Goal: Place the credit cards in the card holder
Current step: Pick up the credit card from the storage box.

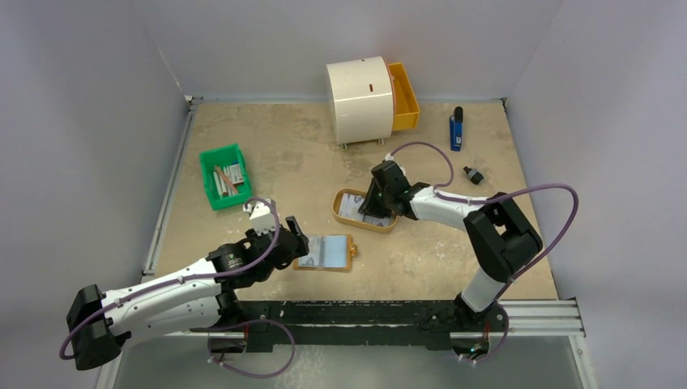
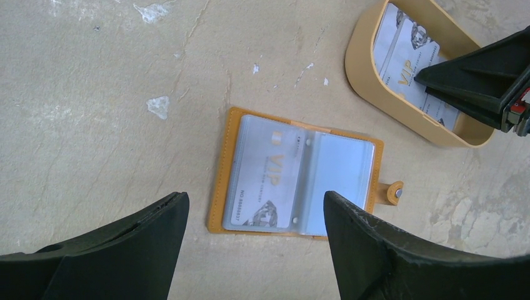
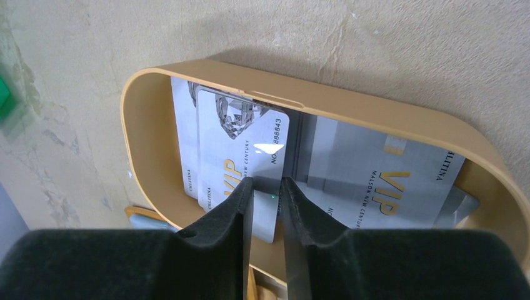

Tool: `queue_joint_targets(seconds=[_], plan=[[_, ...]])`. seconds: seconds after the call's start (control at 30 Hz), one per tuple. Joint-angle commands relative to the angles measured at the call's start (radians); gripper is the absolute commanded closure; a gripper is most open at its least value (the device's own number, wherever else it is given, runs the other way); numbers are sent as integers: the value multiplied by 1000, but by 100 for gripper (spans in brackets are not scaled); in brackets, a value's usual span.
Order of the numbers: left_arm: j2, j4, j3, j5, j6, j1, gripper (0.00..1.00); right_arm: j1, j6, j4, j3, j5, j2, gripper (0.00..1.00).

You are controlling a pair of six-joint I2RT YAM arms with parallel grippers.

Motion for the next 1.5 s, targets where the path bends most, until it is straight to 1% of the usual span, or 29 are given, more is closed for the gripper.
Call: queue_joint_targets(seconds=[0.0, 0.17, 0.4, 0.5, 0.67, 0.73, 0.9, 0.97, 1.07, 1.17, 1.3, 1.37, 1.4, 1.47], plan=[[2, 13, 19, -23, -7, -3, 22, -7, 9, 16, -14, 5, -35, 78], [0, 11, 19, -21, -9, -3, 22, -7, 22, 29, -18, -6, -71, 88], [-1, 9, 21, -28, -8, -3, 22, -7, 38, 18, 0, -12, -100, 97], [3, 12, 21, -28, -8, -4, 22, -7, 45, 19, 7, -41, -104, 100], [4, 10, 21, -26, -6, -3, 22, -7, 86, 29, 3, -81, -128, 100], [2, 9, 21, -28, -8, -3, 22, -7, 120, 57, -2, -101, -137, 100], [-4, 1, 26, -32, -8, -3, 23, -14, 222, 62, -6, -134, -175, 100], [-7, -3, 28, -34, -7, -3, 23, -14, 252, 44, -2, -135, -200, 100], [-10, -11, 32, -39, -9, -3, 23, -18, 301, -33, 9, -117, -240, 100], [-13, -13, 35, -42, -10, -3, 23, -37, 382, -45, -22, -142, -286, 100], [-15, -22, 46, -48, -12, -3, 23, -59, 494, -7, -80, -204, -340, 100], [-16, -25, 49, -51, -14, -3, 23, -61, 559, 50, -115, -258, -356, 100], [-18, -27, 49, -51, -16, -3, 23, -61, 570, 87, -129, -288, -359, 100], [-19, -32, 48, -53, -20, -4, 23, -61, 575, 103, -119, -290, -368, 100]])
